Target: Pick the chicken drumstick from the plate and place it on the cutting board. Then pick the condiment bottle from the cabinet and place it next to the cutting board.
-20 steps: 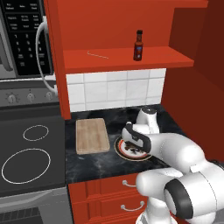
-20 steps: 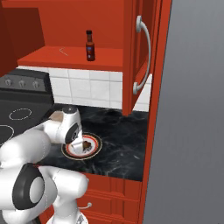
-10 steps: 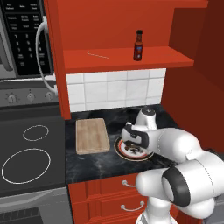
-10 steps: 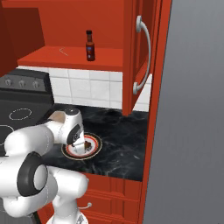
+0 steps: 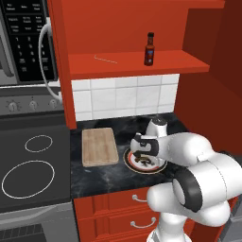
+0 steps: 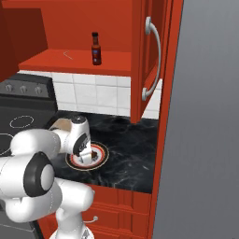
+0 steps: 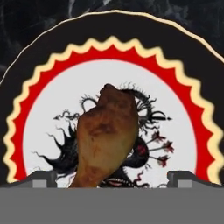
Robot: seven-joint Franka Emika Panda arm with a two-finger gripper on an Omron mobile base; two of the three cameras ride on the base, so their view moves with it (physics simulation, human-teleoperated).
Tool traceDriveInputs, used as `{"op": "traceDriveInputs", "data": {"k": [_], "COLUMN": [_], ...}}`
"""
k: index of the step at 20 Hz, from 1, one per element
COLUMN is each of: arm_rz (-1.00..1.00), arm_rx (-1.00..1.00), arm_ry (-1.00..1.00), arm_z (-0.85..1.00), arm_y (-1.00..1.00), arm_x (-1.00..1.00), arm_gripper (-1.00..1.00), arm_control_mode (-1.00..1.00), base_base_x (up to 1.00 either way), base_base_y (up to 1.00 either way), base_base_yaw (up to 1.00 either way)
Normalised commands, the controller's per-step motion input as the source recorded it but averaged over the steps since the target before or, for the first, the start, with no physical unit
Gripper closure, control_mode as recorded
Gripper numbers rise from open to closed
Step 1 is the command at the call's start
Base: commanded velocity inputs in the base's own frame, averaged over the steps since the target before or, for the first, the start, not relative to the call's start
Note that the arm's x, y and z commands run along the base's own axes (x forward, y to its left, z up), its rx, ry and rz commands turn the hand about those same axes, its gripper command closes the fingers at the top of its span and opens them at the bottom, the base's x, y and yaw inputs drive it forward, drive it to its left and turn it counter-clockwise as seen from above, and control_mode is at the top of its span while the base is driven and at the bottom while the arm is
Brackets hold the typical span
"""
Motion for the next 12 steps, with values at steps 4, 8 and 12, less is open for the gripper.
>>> {"op": "traceDriveInputs", "data": {"k": [4,8,12], "arm_rz": [0.0,0.0,0.0], "arm_rx": [0.0,0.0,0.0], "arm_ry": [0.0,0.01,0.05], "arm_z": [-0.2,-0.16,-0.09], "arm_y": [0.0,0.0,0.0], "arm_x": [0.01,0.05,0.11], "arm_gripper": [-1.0,-1.0,-1.0], "arm_control_mode": [-1.0,-1.0,-1.0], "base_base_x": [0.0,0.0,0.0], "base_base_y": [0.0,0.0,0.0], "base_base_yaw": [0.0,0.0,0.0]}}
